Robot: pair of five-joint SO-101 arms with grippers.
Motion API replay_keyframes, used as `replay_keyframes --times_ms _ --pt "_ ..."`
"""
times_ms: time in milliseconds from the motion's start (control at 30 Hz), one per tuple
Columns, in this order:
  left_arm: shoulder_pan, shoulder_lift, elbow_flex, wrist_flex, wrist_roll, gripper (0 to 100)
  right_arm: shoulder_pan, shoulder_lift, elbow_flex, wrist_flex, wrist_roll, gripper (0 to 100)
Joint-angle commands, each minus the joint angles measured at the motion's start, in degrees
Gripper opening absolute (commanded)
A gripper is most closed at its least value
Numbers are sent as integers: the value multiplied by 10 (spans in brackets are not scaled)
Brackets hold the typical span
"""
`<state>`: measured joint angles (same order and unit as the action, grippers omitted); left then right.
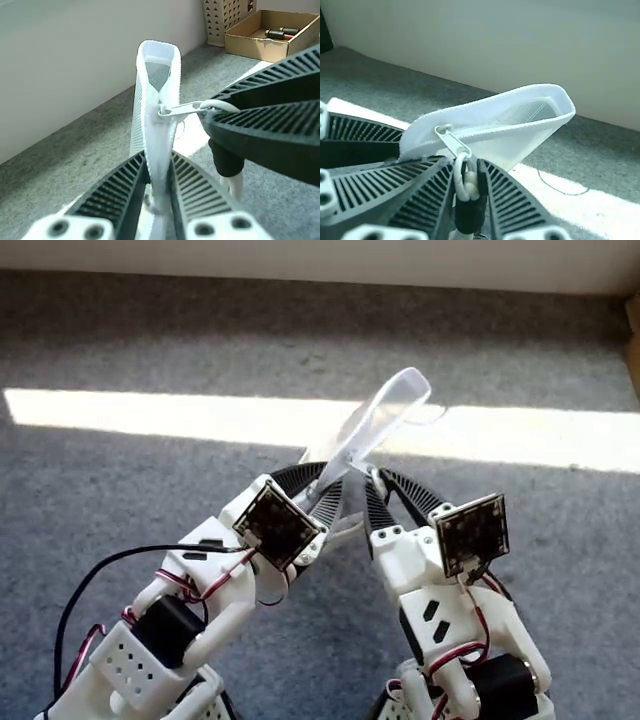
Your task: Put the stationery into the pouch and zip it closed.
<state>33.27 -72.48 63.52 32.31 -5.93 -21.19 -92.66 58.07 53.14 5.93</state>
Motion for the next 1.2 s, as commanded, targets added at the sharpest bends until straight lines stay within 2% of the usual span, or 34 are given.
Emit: replay_keyframes --times_ms 0,167,367,667,800,1167 --pt "9 -9 -34 4 6 6 -3 7 -55 -2 4 4" --pt "5 -10 -35 13 6 6 1 9 -100 -5 13 4" --pt "-12 -10 -37 40 6 4 67 10 -102 -76 30 4" --pt "-29 -27 -36 42 6 4 73 45 -97 -103 30 4" --pt "-25 -95 -36 91 6 4 76 95 -95 -126 25 4" --pt "-29 -226 -25 202 -18 4 101 104 -95 -152 29 4"
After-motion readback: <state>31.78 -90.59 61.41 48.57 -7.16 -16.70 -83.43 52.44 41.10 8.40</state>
